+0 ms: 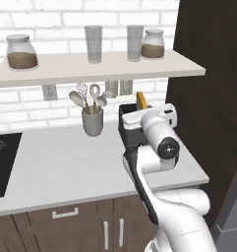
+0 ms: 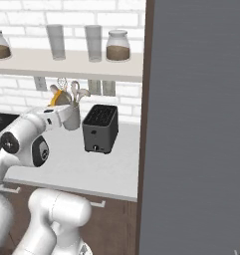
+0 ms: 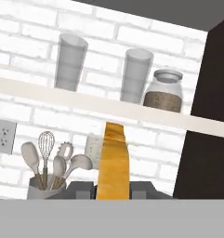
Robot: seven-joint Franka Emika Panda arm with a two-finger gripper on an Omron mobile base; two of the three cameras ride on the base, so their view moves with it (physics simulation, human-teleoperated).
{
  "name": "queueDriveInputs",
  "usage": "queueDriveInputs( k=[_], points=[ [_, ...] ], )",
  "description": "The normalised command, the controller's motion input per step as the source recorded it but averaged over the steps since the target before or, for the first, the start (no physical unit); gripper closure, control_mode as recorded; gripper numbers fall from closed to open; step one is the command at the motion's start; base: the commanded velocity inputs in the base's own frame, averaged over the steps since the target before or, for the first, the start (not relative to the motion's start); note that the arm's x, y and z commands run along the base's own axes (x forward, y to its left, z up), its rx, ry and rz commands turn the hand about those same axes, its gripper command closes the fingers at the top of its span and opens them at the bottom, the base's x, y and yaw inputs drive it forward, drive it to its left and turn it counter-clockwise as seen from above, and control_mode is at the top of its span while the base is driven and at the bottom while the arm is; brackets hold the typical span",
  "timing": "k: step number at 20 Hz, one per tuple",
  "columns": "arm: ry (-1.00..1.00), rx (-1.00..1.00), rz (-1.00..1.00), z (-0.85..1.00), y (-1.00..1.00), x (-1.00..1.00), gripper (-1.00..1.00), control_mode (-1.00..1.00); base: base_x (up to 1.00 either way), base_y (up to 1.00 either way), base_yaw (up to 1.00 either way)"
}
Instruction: Start the toaster. Once the lever pops up, take the bread to the plate on the dining counter.
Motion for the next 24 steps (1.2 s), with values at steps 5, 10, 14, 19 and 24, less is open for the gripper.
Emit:
queueDriveInputs(
  k=[5,10,14,19,24],
  points=[
    [-0.01,0.0,0.0,-0.03,-0.73,-1.0,1.0,-1.0,0.0,0.0,0.0],
    [-0.02,0.0,0.0,-0.28,-0.64,-0.98,1.0,-1.0,0.0,0.0,0.0],
    [0.01,-0.03,0.0,-0.45,-0.14,-0.66,1.0,-1.0,0.0,0.0,0.0],
    [0.1,-0.11,0.0,-0.53,0.0,-0.31,1.0,-1.0,0.0,0.0,0.0],
    [0.11,-0.13,0.0,-0.5,0.0,-0.21,1.0,-1.0,0.0,0.0,0.0]
  ],
)
